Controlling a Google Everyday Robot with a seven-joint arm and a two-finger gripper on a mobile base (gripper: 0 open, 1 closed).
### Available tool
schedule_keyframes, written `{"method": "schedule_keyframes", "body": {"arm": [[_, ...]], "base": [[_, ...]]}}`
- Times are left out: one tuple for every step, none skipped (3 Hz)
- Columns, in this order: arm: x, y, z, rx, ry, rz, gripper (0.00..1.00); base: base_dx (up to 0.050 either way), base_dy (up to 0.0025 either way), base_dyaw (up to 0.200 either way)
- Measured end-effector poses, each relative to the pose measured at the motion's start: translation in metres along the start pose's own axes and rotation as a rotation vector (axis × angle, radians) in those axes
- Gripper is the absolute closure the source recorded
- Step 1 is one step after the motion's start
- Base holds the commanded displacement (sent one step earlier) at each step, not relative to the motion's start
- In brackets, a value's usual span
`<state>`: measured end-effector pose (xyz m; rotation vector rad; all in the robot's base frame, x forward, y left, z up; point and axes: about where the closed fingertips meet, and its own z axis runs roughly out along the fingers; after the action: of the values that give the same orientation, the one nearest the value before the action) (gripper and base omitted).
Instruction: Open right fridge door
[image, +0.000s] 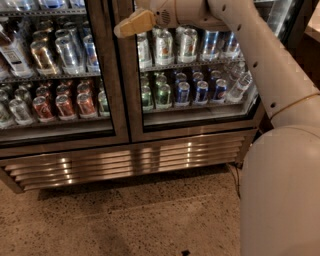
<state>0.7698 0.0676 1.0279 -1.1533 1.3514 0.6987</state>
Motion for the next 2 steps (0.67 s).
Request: {"method": "schedule_keyframes", "body": {"arm": [[-0.0004, 0.002, -0.0006, 0.0, 0.0, 0.0, 0.0], [-0.0023, 0.0051, 0.0011, -0.018, -0.012, 0.004, 0.0]], "base": [[0.0, 0.0, 0.0], [0.0, 0.0, 0.0]]}}
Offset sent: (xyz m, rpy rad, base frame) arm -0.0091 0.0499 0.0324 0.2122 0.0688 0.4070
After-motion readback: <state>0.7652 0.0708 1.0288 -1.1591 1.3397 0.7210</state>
